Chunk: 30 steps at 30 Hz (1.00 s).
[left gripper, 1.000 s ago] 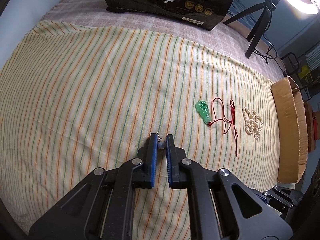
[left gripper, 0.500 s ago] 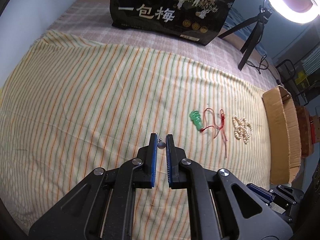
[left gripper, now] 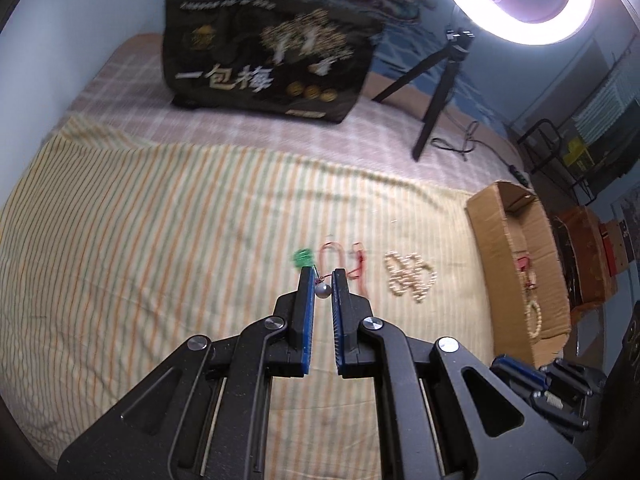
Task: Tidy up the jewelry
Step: 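Lift both pearl earrings and carry them over the cardboard box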
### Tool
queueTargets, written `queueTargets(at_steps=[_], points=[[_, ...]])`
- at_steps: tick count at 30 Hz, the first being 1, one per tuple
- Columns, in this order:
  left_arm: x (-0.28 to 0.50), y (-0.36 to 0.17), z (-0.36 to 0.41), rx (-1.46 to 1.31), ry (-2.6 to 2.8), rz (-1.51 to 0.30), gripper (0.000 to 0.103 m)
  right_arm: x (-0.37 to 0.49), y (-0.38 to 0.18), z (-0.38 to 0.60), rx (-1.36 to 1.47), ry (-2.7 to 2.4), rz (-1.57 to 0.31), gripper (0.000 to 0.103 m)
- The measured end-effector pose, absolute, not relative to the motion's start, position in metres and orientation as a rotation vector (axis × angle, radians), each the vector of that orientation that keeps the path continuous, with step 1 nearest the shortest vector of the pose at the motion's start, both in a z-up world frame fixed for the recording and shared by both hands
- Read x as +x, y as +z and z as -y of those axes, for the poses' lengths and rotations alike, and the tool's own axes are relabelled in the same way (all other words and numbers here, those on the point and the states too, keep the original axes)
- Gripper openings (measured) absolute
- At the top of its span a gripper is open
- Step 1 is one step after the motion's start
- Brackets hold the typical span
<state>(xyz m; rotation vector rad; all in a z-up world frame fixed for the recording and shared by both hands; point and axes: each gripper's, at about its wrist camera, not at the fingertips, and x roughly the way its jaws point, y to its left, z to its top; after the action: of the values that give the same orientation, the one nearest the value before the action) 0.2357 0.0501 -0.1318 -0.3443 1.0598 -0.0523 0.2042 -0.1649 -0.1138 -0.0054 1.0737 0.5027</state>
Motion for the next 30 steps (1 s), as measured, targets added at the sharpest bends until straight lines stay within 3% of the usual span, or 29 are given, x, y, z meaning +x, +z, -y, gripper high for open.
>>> queueTargets(at_steps=[14, 30], points=[[0.256, -0.099, 0.027, -0.278, -0.163, -0.98, 0.006, 0.229, -0.095, 0.247, 0.108, 0.353, -1.014, 0.007], [0.282, -0.1, 0.13, -0.219, -0.29, -0.967, 0.006, 0.218, -0.106, 0.311, 0.136, 0.254, -1.033, 0.007]])
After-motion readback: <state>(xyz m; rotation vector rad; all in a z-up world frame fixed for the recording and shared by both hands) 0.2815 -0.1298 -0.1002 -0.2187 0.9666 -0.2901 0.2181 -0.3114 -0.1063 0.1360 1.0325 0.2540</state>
